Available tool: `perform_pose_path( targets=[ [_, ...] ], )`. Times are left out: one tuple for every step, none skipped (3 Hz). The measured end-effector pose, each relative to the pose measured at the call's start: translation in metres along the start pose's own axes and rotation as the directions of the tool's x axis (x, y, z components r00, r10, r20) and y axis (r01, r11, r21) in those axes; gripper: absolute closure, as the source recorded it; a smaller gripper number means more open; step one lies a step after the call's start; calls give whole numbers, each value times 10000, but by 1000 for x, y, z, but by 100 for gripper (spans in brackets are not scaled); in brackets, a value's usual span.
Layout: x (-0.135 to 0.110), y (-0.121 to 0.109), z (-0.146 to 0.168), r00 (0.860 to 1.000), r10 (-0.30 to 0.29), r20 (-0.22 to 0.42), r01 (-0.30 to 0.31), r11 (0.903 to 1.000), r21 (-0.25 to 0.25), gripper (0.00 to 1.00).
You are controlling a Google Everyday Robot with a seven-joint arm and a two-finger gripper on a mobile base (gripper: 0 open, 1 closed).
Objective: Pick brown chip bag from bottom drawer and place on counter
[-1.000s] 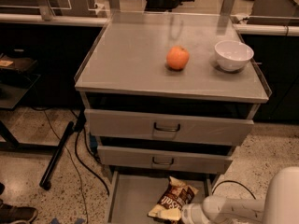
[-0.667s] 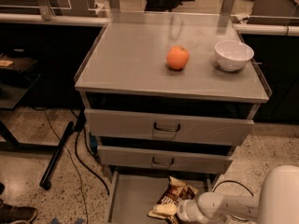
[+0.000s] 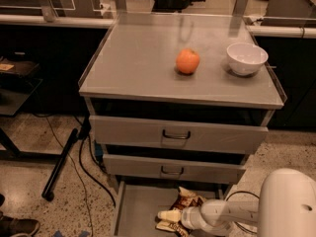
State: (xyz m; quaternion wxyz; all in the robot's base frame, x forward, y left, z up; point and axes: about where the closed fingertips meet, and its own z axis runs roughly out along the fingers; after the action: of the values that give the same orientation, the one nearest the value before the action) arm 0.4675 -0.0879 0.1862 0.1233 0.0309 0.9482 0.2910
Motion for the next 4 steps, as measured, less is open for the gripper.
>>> perform_pose_path(
  targets=[
    [-14,-18,7,9990,396,214,-404,9985,377,0],
    [-15,-19,7,9989,401,232,-410,9984,392,19],
    [-15,-19,7,9989,401,232,-410,9984,392,42],
    [-15,-19,7,9989,401,231,-410,9984,391,66]
  ],
)
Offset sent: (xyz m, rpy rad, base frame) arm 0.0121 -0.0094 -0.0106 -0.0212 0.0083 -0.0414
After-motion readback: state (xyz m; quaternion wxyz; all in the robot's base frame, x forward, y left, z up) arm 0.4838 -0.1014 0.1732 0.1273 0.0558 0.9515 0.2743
